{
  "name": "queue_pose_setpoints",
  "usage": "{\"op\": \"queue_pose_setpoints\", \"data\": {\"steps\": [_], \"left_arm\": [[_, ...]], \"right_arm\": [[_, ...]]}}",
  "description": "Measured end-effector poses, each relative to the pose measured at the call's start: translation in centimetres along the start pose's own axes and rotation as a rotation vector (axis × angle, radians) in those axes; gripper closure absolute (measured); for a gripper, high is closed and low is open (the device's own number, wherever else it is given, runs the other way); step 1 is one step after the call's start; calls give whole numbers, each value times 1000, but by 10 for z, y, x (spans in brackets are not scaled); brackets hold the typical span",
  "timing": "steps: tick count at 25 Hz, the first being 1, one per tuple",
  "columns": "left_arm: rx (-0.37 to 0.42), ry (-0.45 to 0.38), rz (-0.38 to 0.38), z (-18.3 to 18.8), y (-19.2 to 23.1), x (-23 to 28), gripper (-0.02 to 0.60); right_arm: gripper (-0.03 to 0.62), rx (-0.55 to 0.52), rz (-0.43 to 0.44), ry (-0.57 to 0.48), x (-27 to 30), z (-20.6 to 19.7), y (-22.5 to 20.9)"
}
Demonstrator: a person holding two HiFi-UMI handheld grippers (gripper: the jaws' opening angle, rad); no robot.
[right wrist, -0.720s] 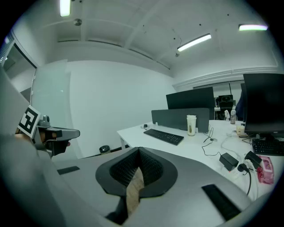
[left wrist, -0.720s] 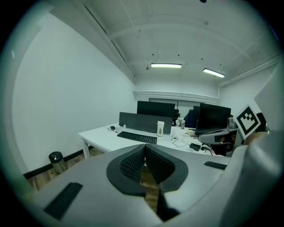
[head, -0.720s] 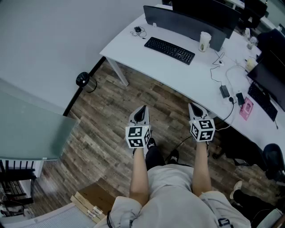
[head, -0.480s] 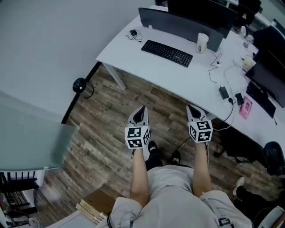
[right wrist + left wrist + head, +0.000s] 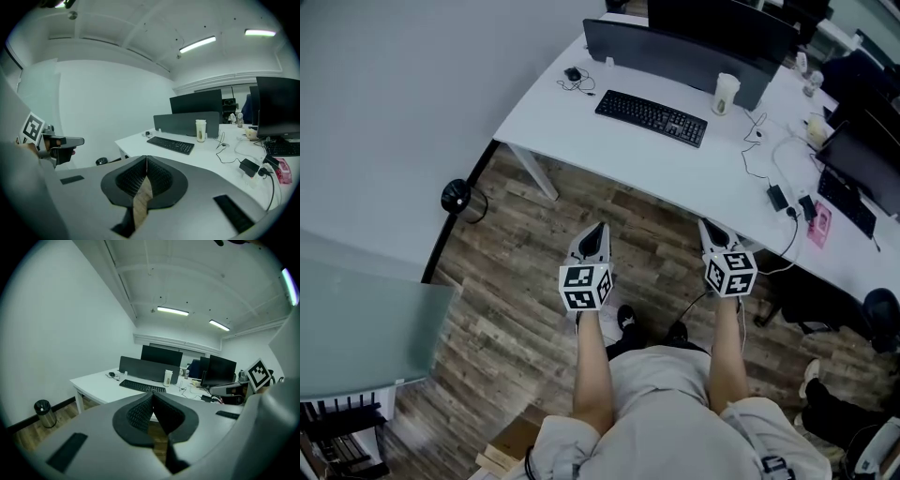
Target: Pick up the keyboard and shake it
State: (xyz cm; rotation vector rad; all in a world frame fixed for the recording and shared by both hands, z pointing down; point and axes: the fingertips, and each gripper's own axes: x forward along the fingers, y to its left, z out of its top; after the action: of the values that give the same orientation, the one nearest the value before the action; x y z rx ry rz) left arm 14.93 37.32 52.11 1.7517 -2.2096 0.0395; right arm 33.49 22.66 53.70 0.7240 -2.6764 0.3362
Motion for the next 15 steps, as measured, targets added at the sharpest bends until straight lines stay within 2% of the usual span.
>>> {"op": "queue_pose_setpoints", "data": {"steps": [3,10,15], "left_arm": [[-10,-14,-9,9,27,4,568],[-34,-20,-21,13,58,9,568],[-20,-2,-29,13,69,24,568]], "right_arm": [[556,-9,-17,-1,15,4,15],[556,-25,-45,13,32,8,29],[556,22,-42,-3,49,15,27]]}}
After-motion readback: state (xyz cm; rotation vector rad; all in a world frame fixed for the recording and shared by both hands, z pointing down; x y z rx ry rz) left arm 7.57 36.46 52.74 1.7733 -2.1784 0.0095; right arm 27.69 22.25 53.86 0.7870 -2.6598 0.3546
